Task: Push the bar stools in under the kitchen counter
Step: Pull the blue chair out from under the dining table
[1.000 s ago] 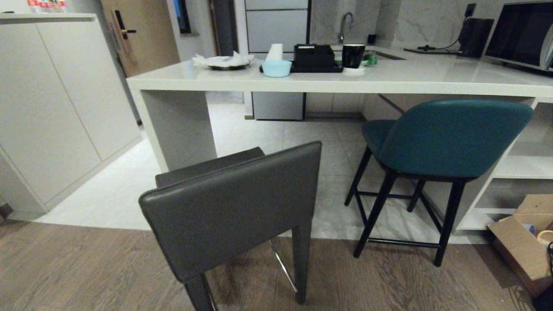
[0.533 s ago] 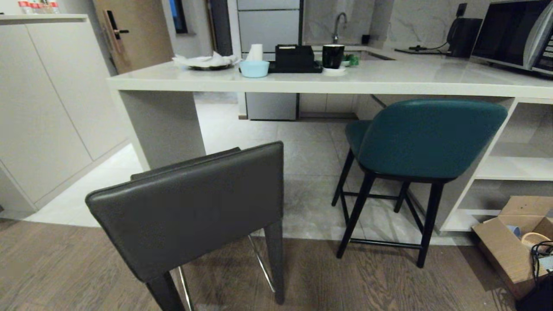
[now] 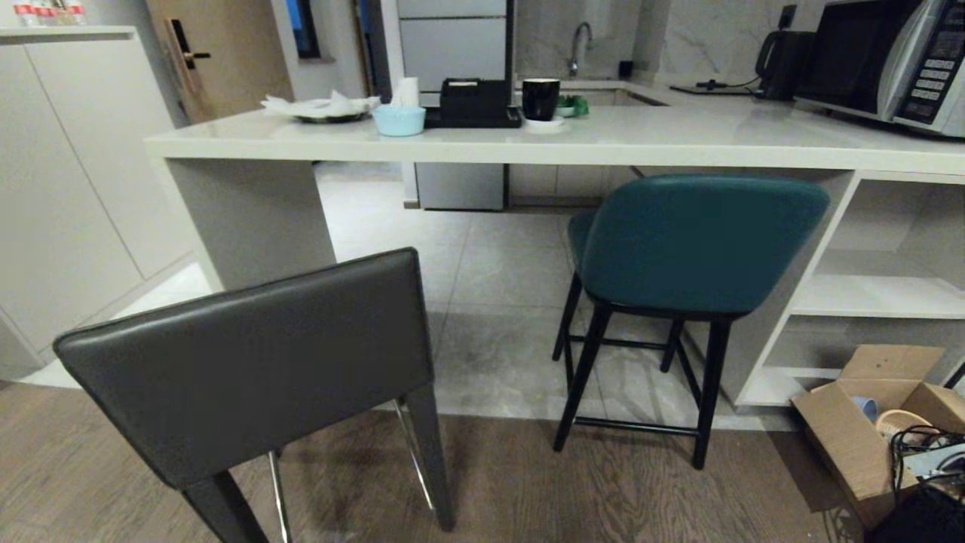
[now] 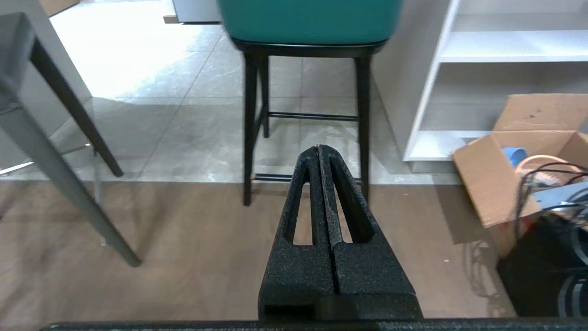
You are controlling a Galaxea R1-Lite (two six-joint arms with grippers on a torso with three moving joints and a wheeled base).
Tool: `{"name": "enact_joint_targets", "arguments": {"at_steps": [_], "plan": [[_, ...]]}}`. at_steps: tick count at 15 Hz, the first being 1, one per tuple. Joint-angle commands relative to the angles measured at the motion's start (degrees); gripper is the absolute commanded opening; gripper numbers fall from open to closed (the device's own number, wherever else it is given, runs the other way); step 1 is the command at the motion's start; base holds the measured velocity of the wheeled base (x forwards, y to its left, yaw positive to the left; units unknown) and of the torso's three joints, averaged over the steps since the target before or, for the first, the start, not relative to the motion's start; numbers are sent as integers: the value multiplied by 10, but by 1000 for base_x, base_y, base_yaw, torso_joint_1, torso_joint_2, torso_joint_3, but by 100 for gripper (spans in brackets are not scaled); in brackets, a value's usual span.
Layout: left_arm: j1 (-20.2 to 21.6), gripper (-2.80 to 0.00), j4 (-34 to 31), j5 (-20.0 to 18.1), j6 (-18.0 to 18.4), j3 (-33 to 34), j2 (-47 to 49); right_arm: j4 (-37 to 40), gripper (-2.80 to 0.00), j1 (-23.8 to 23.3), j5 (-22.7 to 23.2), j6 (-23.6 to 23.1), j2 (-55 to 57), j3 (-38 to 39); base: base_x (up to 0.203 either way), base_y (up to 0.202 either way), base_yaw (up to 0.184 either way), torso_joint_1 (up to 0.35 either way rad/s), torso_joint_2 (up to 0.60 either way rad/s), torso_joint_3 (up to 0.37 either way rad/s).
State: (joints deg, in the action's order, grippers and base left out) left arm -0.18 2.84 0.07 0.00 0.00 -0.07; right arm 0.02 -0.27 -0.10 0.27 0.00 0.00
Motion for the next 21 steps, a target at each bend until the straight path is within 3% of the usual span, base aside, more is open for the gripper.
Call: {"name": "enact_joint_targets", "arguments": {"at_steps": [1, 21], "plan": [[0, -280, 1, 0, 0, 10, 1, 0, -280, 0, 0, 0, -1, 0, 0, -195, 3, -1, 6, 5], [0, -280, 1, 1, -4, 10, 1, 0, -280, 0, 0, 1, -1, 0, 0, -195, 2, 3, 2, 1]]}}
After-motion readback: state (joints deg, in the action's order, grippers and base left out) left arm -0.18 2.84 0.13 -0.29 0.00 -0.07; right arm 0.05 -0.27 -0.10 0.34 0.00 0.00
